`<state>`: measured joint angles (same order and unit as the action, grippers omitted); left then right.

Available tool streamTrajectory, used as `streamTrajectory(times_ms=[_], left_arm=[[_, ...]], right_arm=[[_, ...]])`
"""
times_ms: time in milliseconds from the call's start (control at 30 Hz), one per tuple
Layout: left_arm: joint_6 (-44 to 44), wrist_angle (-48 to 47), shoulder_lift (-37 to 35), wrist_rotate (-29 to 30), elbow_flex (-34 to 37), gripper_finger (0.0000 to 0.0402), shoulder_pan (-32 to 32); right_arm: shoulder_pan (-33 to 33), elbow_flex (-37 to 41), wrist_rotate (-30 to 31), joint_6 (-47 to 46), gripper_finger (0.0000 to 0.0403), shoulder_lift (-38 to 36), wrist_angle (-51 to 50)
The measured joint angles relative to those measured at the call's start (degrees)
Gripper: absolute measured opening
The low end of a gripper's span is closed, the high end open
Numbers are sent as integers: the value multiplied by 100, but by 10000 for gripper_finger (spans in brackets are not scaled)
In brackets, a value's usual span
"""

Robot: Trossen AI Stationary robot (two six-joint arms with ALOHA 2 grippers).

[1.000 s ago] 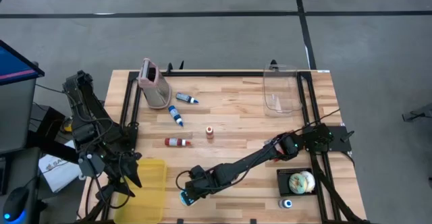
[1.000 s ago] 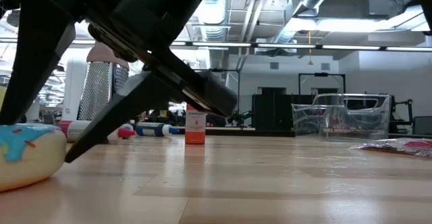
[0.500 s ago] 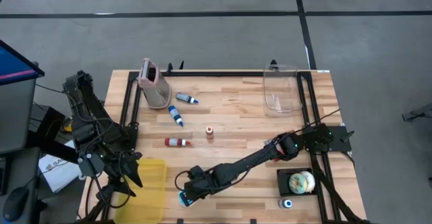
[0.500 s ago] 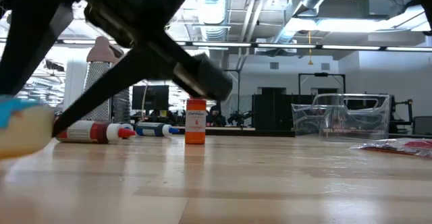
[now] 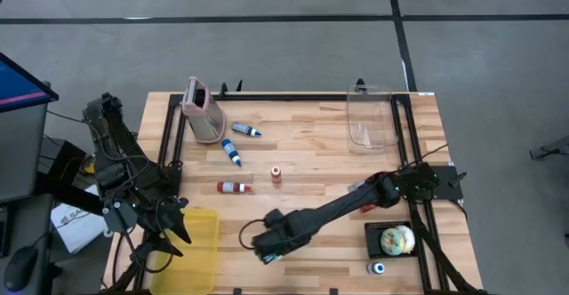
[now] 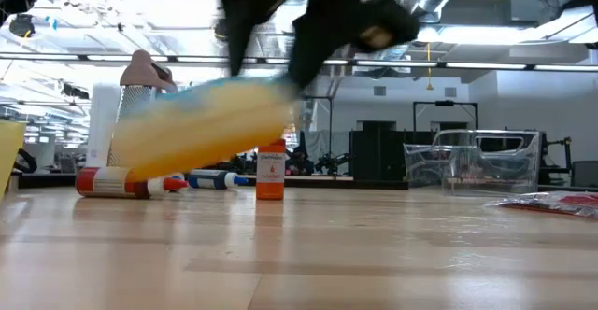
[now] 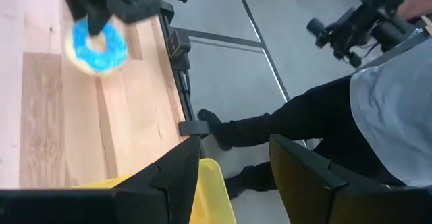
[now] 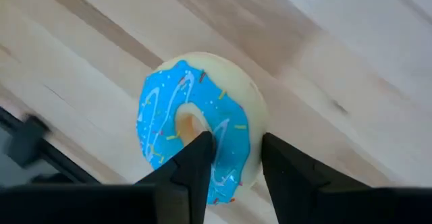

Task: Pick & Place Food Item
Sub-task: Put the blue donut into the black bin

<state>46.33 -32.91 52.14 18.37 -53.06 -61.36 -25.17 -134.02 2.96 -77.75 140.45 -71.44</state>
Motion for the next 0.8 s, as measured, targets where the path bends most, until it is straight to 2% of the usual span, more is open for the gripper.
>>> streamTrajectory(times_ms=[267, 433, 800], left_arm=[[-392, 130, 13, 243, 0, 176, 0], [-571, 153, 13, 429, 0, 176, 0], [-713, 245, 42, 495, 0, 176, 0]], right_arm=[[-308, 6, -13, -684, 120, -632, -1925], [-528, 550, -59, -1281, 113, -1106, -1869], [-1022, 2397, -323, -2713, 92, -2186, -1875]])
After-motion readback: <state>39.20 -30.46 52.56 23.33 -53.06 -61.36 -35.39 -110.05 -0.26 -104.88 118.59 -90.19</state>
